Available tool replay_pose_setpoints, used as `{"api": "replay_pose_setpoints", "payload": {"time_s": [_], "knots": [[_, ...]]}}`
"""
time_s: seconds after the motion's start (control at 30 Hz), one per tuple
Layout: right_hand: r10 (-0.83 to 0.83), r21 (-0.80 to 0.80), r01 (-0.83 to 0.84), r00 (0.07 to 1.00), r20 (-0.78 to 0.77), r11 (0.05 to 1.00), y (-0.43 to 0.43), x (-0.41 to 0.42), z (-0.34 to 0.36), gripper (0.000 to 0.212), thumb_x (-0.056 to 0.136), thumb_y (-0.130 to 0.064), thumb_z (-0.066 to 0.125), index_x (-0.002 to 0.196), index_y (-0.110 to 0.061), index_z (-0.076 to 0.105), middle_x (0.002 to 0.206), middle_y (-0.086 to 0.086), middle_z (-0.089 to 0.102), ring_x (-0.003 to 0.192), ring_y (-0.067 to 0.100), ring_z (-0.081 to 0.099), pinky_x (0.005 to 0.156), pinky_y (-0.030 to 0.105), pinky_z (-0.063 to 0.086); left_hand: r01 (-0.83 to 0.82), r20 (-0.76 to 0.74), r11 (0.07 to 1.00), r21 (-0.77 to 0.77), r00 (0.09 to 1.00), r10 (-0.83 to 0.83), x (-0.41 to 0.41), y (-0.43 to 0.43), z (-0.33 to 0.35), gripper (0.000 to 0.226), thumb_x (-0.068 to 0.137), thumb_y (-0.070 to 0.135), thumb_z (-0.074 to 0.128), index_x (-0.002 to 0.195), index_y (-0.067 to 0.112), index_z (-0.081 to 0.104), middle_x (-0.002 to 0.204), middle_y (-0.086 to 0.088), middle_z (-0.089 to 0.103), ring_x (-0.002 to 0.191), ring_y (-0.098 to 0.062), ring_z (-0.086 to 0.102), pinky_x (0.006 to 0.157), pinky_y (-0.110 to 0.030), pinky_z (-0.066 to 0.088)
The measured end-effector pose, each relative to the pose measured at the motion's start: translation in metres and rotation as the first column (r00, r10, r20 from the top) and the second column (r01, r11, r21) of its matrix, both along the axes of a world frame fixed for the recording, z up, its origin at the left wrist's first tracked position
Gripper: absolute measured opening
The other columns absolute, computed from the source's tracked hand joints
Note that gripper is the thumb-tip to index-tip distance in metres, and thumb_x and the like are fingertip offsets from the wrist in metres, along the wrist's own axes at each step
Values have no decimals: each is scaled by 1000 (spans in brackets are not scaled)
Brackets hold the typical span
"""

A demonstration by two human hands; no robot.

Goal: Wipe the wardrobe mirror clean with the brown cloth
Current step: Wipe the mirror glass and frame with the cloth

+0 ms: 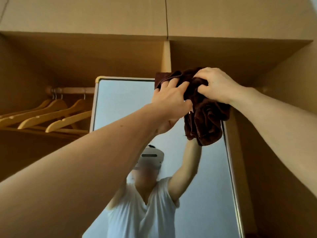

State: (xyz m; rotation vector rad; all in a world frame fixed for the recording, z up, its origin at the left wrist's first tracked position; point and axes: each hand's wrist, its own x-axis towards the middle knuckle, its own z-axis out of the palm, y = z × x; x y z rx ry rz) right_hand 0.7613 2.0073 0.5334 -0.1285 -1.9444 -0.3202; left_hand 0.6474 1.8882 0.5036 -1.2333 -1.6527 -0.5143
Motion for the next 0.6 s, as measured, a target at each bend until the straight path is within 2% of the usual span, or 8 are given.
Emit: {"api": "replay_pose_setpoints", "payload": {"time_s": [0.1,0.2,0.37,0.5,0.6], "knots": [[-23,-9,22,999,-40,1000,15,9,-7,34,89,-9,50,121,-7,60,131,10,53,123,28,43,104,41,37,-21,15,999,-45,1000,21,13,20,5,59,91,39,41,147,26,26,154,-5,20,140,-31,14,113,-50,19],[-41,9,42,998,-57,999,23,7,-13,36,90,-8,49,124,-5,57,133,10,50,128,29,39,109,41,31,-56,-8,998,-15,998,56,16,28,1,56,92,39,40,145,24,29,154,-6,20,139,-31,15,113,-50,18],[-46,-129,31,993,-111,991,33,3,-34,43,94,-8,44,138,-9,46,150,6,27,139,26,18,112,39,23,-76,-53,997,5,996,76,24,40,-22,54,93,35,41,144,20,32,153,-8,21,136,-32,19,112,-46,20],[-40,-218,21,996,-81,976,42,17,-69,41,94,-7,46,135,-9,48,146,6,29,133,28,24,107,36,27,-53,-21,997,-57,998,52,38,51,-53,55,91,33,43,143,19,33,151,-8,22,135,-30,20,111,-44,20],[-84,-290,90,996,31,953,41,33,-94,38,93,-8,46,131,-11,52,140,9,34,127,31,32,103,38,31,-24,51,993,-115,998,30,52,55,-81,54,90,32,44,141,17,36,149,-8,25,134,-31,22,109,-43,22]]}}
